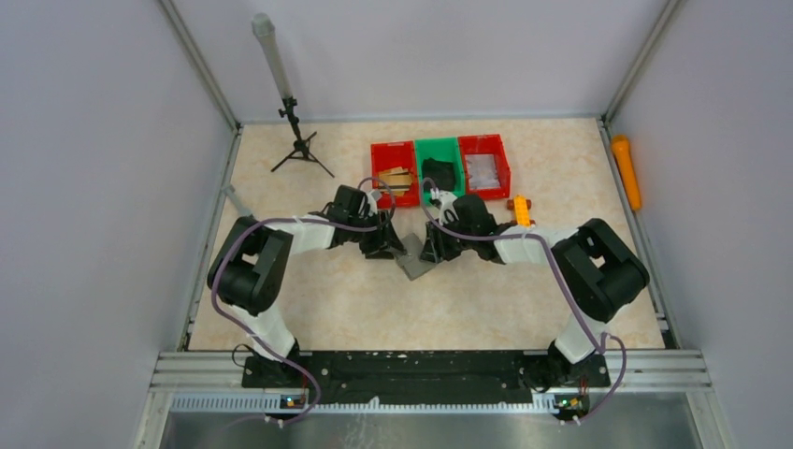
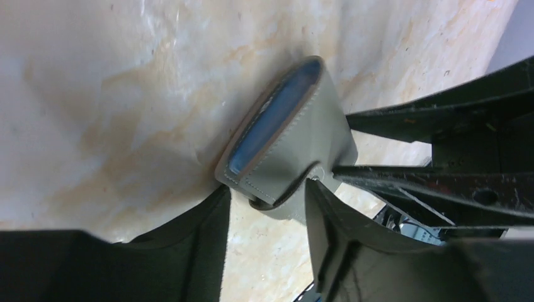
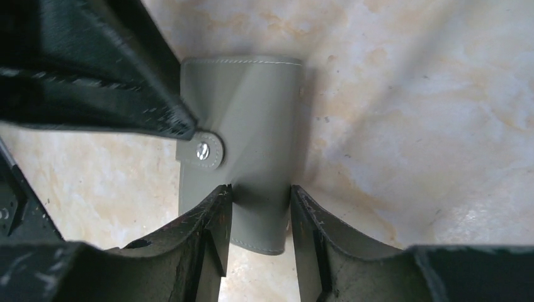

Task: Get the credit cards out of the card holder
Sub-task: Pick up the card holder from the center of the board.

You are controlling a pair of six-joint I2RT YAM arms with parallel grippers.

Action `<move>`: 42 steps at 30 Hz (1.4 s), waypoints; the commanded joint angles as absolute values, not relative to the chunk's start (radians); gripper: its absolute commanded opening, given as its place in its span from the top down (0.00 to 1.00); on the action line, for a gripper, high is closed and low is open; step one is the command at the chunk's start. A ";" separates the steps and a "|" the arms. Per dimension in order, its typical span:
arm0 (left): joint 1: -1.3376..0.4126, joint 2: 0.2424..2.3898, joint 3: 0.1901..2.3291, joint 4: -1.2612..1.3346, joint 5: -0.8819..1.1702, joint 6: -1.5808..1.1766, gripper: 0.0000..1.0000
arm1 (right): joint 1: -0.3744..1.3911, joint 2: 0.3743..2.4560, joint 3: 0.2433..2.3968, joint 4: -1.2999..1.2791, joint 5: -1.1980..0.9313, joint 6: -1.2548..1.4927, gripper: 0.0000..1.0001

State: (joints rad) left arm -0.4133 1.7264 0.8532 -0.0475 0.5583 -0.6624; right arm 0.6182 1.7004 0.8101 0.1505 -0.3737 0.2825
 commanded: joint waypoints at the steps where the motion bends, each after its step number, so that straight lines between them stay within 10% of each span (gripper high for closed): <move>1: -0.417 1.793 0.938 -0.059 0.571 -0.652 0.53 | 0.611 1.705 0.842 0.177 -0.464 0.292 0.63; 7: -0.417 1.816 0.992 -0.039 0.555 -0.638 0.60 | 0.611 1.702 0.831 0.205 -0.490 0.308 0.67; 18: -0.419 1.804 0.940 0.093 0.626 -0.614 1.00 | 0.567 1.631 0.749 0.282 -0.308 0.363 0.38; 26: -0.422 1.726 0.875 0.198 0.649 -0.626 1.00 | 0.476 1.605 0.670 0.405 -0.396 0.462 0.20; 42: -0.419 1.588 0.725 0.503 0.745 -0.726 1.00 | 0.445 1.635 0.598 0.668 -0.580 0.599 0.14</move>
State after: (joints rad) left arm -0.4152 1.6859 0.7536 0.3485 0.7059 -0.6983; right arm 0.4675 1.6535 0.6331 0.5102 -0.5056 0.5419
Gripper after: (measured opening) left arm 0.020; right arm 0.838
